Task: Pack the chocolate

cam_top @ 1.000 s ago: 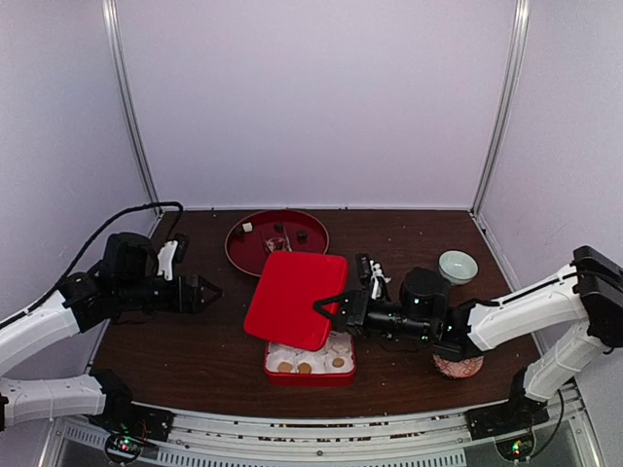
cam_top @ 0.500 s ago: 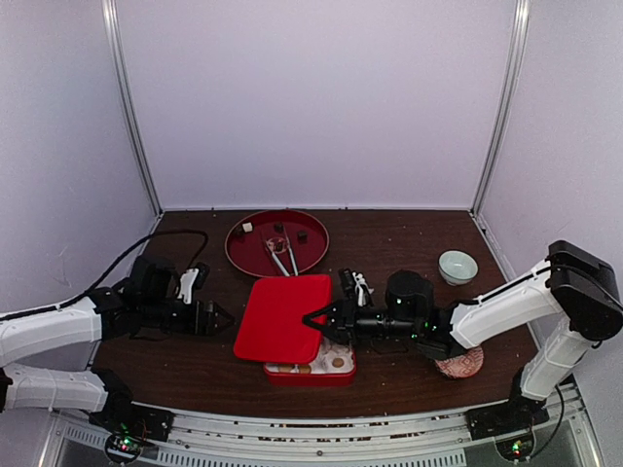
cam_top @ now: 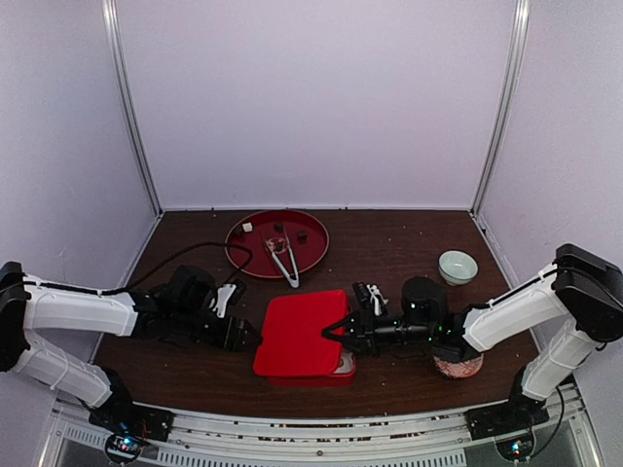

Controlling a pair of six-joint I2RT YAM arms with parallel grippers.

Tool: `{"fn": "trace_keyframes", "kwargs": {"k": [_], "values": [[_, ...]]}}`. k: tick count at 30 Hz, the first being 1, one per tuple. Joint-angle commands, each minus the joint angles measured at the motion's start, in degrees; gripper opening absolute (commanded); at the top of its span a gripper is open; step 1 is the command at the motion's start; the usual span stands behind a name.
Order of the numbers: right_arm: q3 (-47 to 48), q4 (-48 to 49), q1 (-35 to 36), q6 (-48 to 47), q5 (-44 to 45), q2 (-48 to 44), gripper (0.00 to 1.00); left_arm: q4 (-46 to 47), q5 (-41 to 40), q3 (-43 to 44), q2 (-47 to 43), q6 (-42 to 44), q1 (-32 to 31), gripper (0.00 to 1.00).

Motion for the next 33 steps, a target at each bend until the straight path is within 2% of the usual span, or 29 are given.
{"fn": "trace_keyframes", "kwargs": {"k": [1, 7, 13, 19, 25, 33], "values": [[-1.57, 2.30, -2.06, 0.35, -2.00, -2.57, 0.06, 4.08, -0.29, 1.59, -0.06, -0.57, -0.02, 0.64], [-1.27, -3.21, -4.44, -3.34, -3.39, -4.41, 0.09, 3.82, 0.48, 3.40, 2.08, 0.59, -0.91, 0.65], [-1.98, -4.51, -6.01, -4.67, -4.80, -4.25, 0.10, 3.59, 0.20, 5.48, 5.03, 1.05, -1.95, 0.64], [1.76, -5.54, -5.95, -6.08, -8.70, -3.05, 0.07, 2.09, -2.90, 5.18, 2.87, -0.03, -1.92, 0.64], [4.74, -6.40, -5.99, -5.04, -13.46, -0.64, 0.07, -0.91, -6.37, 4.95, -0.45, -0.92, -1.79, 0.70], [8.06, -9.20, -7.54, -5.17, -15.33, 0.68, 0.07, 1.67, -4.56, 4.75, 1.91, -2.43, -1.63, 0.70]]}}
